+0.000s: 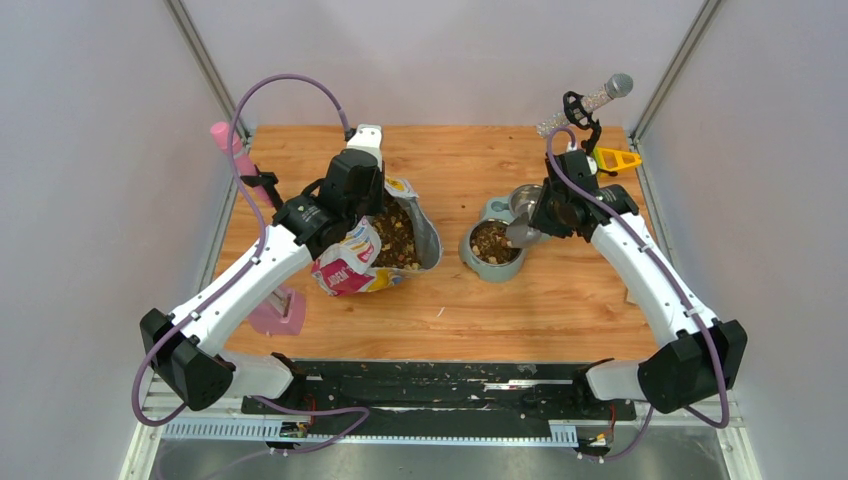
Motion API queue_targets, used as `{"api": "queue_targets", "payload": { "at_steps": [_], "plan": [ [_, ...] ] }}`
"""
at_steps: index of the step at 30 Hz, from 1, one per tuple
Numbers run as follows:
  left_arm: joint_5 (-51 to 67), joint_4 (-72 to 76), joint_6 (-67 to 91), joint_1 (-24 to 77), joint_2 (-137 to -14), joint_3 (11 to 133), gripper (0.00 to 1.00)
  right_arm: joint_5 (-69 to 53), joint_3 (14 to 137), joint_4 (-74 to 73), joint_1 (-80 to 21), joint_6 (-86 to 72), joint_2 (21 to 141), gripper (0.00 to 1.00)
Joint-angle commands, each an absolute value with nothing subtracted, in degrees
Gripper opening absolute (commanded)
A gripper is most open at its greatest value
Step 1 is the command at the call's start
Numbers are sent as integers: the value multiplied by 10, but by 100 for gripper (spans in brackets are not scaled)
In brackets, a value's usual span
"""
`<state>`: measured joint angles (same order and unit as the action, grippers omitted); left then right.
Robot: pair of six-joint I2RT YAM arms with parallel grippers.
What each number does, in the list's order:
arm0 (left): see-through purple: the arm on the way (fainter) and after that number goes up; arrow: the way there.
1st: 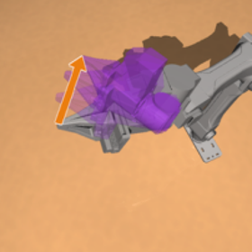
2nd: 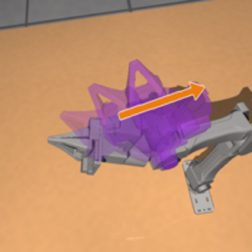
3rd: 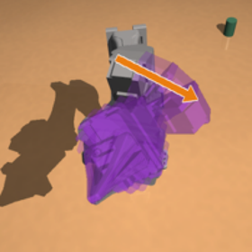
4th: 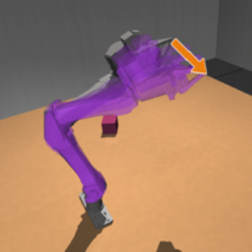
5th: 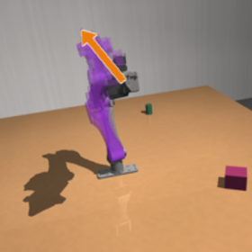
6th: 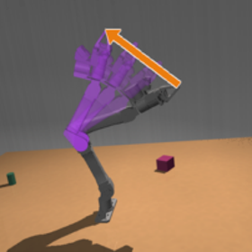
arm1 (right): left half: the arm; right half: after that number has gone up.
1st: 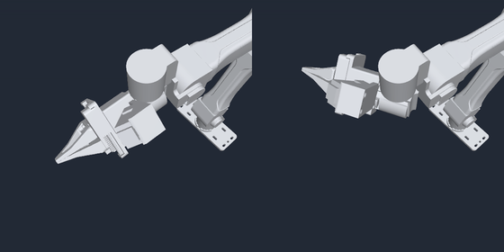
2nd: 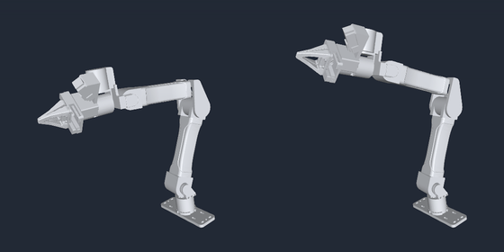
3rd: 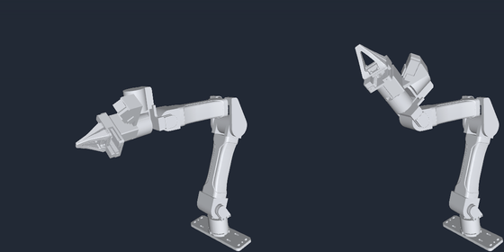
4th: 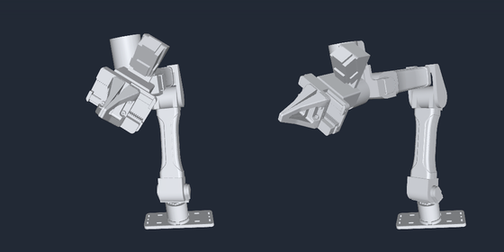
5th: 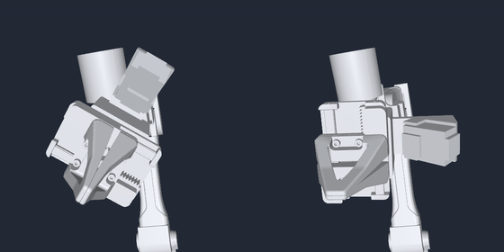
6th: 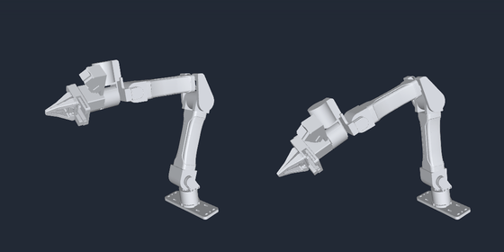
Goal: Serve the pet food
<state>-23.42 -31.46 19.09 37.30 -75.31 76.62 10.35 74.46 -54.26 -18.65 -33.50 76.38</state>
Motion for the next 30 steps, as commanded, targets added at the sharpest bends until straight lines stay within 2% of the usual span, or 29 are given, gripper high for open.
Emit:
{"api": "queue_targets", "payload": {
  "at_steps": [1, 4, 13, 18, 22, 30],
  "plan": [
    [-255, -271, 190, 369, -713, 780, 0, 79, 790, -536, -185, -304, 769, 0],
    [-250, -272, 193, 369, -713, 781, 0, 71, 802, -533, -190, -298, 776, 0],
    [-248, -277, 191, 369, -717, 788, 0, 180, 802, -574, -196, -300, 770, 0],
    [-243, -278, 193, 370, -721, 792, 0, 87, 799, -539, -197, -287, 748, 0],
    [-233, -281, 193, 369, -725, 799, 0, 80, 805, -536, -196, -304, 718, 0],
    [-181, -297, 181, 379, -754, 826, 0, -43, 764, -468, -196, -373, 567, 0]
  ]
}}
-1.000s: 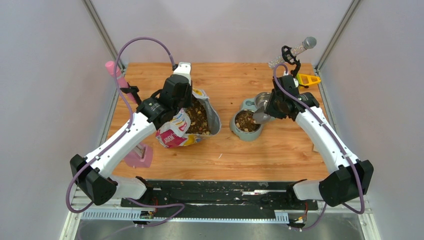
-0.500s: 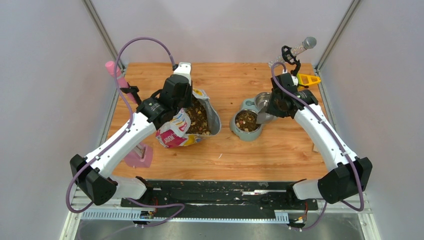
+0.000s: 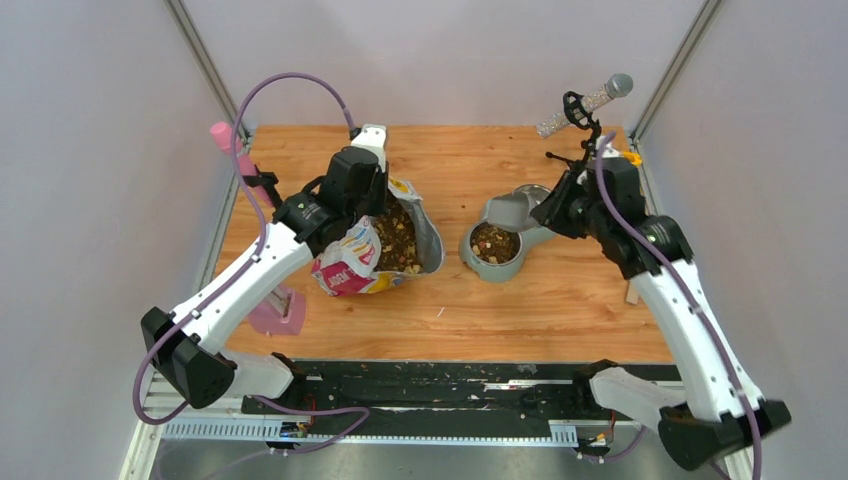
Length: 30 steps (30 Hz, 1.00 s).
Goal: Serve the pet food
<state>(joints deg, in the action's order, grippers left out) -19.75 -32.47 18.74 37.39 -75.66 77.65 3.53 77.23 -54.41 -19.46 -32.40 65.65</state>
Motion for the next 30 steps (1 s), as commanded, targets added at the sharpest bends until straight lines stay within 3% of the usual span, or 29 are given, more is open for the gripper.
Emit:
{"api": "queue_targets", "payload": {
  "at_steps": [1, 7, 12, 14, 19, 26, 30],
  "plan": [
    [-181, -298, 185, 382, -757, 827, 0, -52, 760, -465, -196, -385, 552, 0],
    [-163, -295, 196, 384, -776, 841, 0, -191, 741, -410, -196, -438, 484, 0],
    [-158, -296, 203, 391, -790, 856, 0, -346, 725, -402, -200, -444, 508, 0],
    [-157, -298, 203, 395, -790, 855, 0, -354, 717, -407, -213, -438, 525, 0],
    [-163, -299, 205, 403, -783, 845, 0, -222, 742, -430, -298, -429, 592, 0],
    [-165, -276, 213, 416, -766, 815, 0, 68, 830, -482, -446, -474, 742, 0],
    [-170, -256, 214, 428, -743, 789, 0, 105, 841, -501, -480, -525, 810, 0]
  ]
}}
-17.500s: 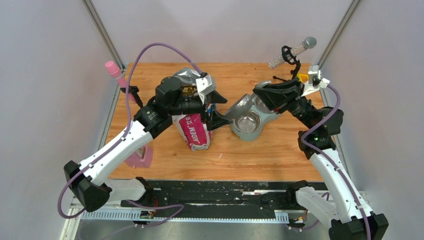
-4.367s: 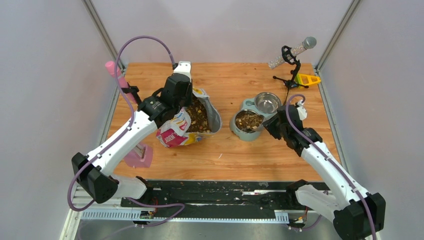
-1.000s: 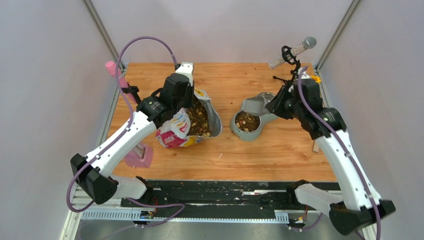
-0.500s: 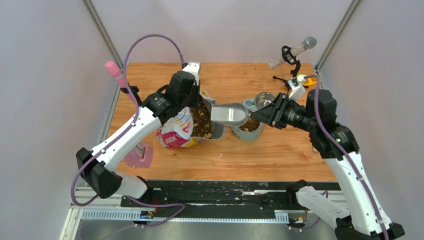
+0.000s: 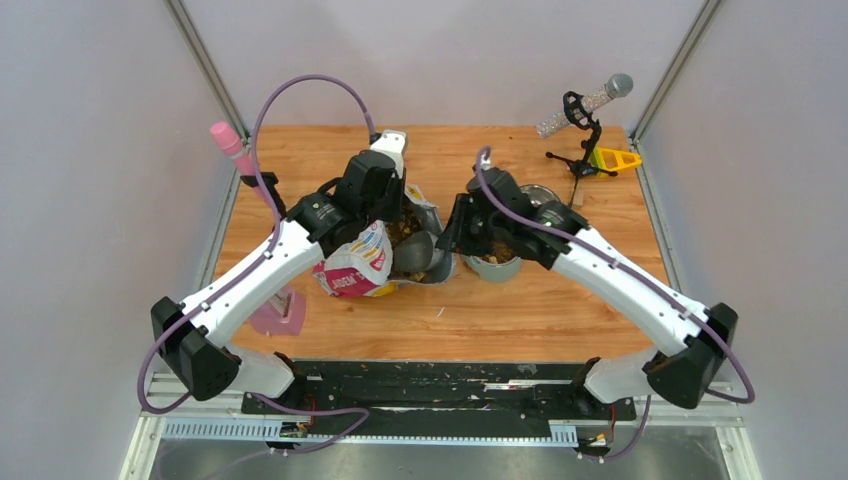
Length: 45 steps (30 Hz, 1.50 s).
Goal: Serve the pet food
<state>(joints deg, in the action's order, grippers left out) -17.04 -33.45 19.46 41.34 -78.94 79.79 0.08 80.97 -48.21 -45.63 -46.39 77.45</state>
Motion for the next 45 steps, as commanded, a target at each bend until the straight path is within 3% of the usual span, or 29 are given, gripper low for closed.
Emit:
{"api": "queue_targets", "payload": {
  "at_steps": [1, 9, 19, 27, 40, 45],
  "plan": [
    [-174, -252, 214, 432, -741, 782, 0, 112, 843, -508, -480, -542, 821, 0],
    [-192, -248, 227, 445, -733, 766, 0, 272, 844, -537, -515, -661, 878, 0],
    [-184, -248, 254, 450, -731, 766, 0, 232, 811, -403, -515, -691, 939, 0],
    [-207, -253, 257, 450, -701, 757, 0, 126, 531, 43, -479, -710, 771, 0],
    [-255, -257, 238, 450, -700, 751, 0, 116, 366, 170, -466, -761, 610, 0],
    [-258, -252, 232, 450, -699, 749, 0, 126, 342, 131, -461, -760, 549, 0]
  ]
}}
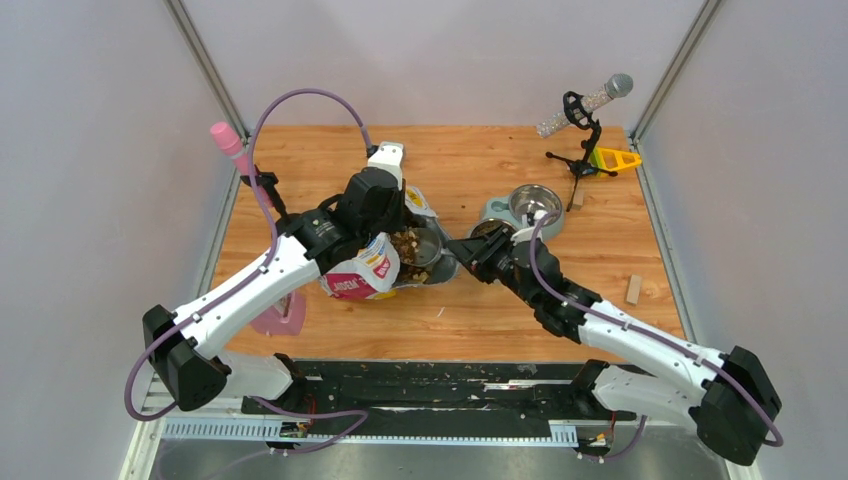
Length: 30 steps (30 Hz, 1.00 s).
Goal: Serve the pet food
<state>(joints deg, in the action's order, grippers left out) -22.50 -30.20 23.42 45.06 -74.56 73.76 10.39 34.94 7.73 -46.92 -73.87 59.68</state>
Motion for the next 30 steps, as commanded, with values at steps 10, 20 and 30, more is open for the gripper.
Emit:
{"api": "queue_targets", "payload": {
  "at_steps": [10, 20, 30],
  "plan": [
    [-264, -245, 230, 450, -690, 739, 0, 145, 282, 125, -458, -773, 449, 0],
    [-259, -234, 234, 450, -682, 733, 0, 103, 254, 178, -441, -817, 467, 0],
    [-260, -252, 239, 450, -685, 740, 0, 69, 228, 101, -399, -839, 409, 0]
  ]
}}
